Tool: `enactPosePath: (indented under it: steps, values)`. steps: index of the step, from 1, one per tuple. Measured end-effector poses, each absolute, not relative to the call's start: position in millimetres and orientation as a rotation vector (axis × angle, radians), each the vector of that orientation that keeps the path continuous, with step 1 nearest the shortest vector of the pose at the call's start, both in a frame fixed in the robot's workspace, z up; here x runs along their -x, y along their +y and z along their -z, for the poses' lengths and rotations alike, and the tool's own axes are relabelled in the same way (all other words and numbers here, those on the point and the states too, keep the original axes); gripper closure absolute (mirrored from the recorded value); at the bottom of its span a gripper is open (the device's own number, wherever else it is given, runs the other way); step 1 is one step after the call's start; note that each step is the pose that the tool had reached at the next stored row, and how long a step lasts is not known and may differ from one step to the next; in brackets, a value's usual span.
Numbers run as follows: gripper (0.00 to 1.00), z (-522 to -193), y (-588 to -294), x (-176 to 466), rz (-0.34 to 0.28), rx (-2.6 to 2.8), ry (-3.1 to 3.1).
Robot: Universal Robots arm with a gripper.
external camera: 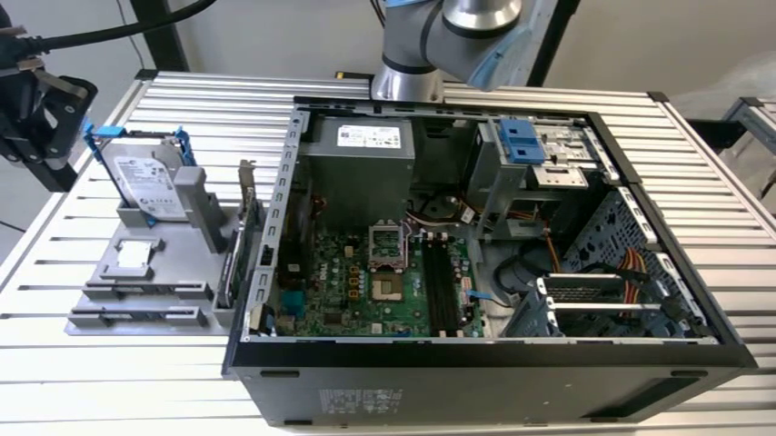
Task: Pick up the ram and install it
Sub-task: 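Pick up the ram and move it above insertion slot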
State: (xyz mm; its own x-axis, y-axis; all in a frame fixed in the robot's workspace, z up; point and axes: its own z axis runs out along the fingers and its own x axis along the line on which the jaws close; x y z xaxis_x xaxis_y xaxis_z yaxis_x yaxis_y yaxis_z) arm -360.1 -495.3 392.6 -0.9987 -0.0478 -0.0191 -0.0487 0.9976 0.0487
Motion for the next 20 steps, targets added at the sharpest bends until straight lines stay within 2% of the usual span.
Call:
enactPosePath:
  steps: [20]
  values:
    - [1.0,-392.6,-495.3,360.1,-0.078,0.176,3.119]
